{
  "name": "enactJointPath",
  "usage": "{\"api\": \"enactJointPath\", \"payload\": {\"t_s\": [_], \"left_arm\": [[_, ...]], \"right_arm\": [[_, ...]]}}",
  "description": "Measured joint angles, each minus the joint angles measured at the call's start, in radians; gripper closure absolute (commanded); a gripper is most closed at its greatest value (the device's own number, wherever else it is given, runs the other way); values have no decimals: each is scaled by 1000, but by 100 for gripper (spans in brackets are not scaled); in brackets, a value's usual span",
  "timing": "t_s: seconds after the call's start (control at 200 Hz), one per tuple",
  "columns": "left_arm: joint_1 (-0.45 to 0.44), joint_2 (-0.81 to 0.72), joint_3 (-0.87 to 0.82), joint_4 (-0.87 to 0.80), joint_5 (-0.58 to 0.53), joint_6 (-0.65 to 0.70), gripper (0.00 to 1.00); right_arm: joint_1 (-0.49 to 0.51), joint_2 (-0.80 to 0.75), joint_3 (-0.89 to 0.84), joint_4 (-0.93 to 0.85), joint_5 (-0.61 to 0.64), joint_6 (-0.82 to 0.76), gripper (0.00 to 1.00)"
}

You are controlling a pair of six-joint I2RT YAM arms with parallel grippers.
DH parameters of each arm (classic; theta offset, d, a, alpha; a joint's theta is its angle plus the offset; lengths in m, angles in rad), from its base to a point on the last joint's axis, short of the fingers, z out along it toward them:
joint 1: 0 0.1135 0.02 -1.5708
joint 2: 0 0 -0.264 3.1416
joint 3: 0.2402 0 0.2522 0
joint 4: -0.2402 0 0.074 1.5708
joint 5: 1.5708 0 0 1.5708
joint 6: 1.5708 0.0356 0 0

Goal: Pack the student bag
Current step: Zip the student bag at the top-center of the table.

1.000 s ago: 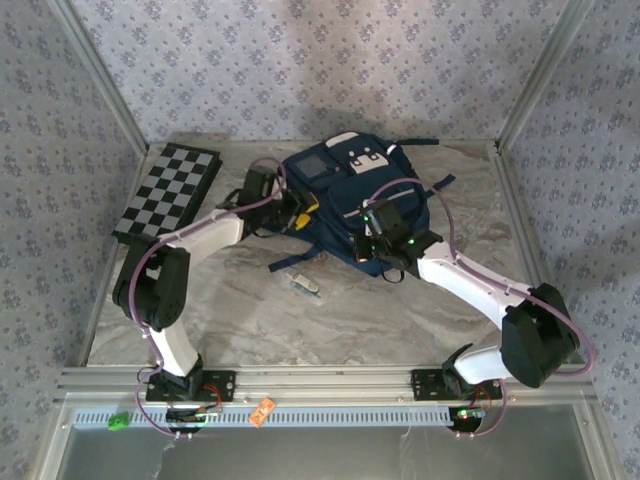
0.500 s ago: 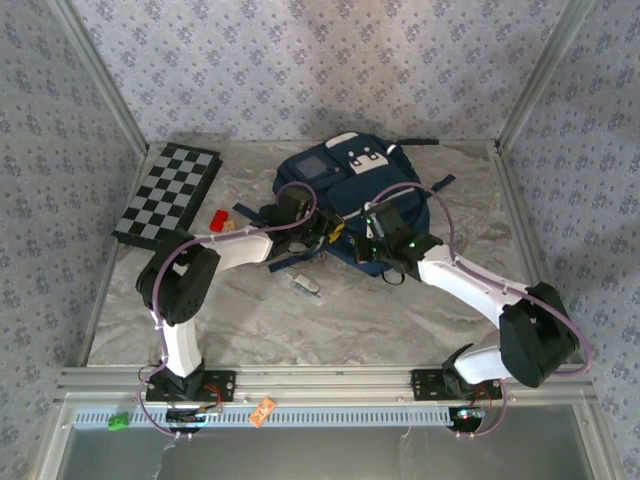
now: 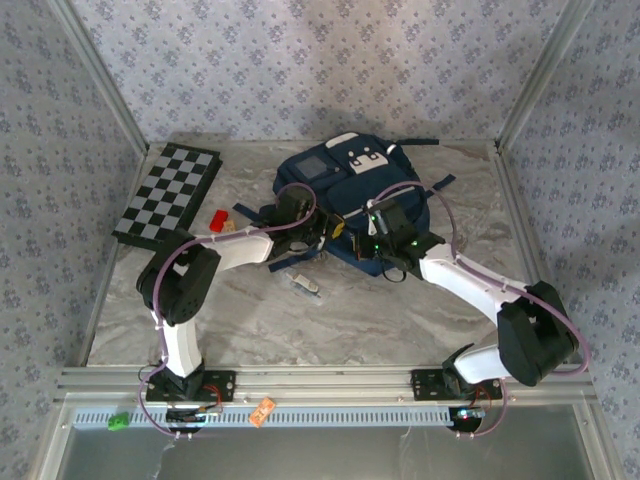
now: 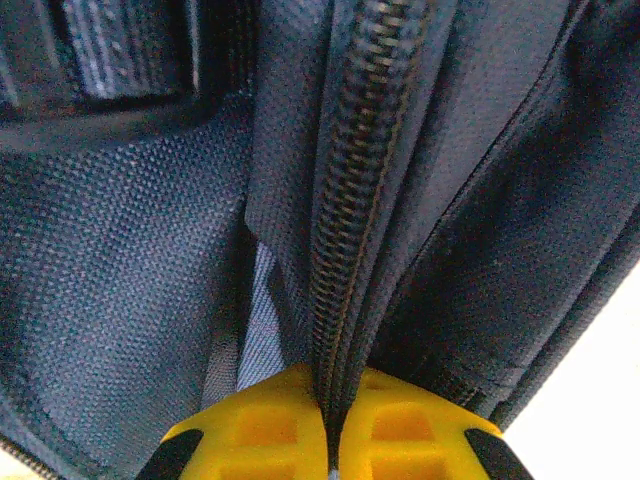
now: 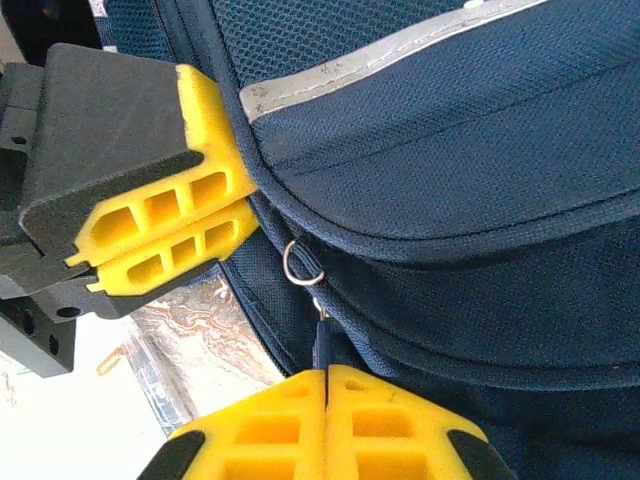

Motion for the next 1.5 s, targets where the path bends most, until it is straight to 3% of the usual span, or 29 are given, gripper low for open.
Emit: {"api": "enactJointPath", "payload": {"t_s": [0.585, 0.744, 0.959, 1.149, 1.499], "left_arm": [[-3, -29, 8, -6, -16, -17, 100], [-3, -30, 14, -9, -28, -13, 100], [-2, -34, 15, -11, -47, 0, 100], [13, -55, 16, -45, -34, 39, 100], [119, -79, 66, -192, 140, 193, 100]], "right_arm": [[1, 40, 0, 59, -10, 1, 71], [4, 72, 14, 66, 13, 0, 78], [19, 91, 46, 35, 71, -11, 100], [34, 57, 55, -18, 103, -11, 100], [-8, -119, -35, -129, 148, -52, 100]]}}
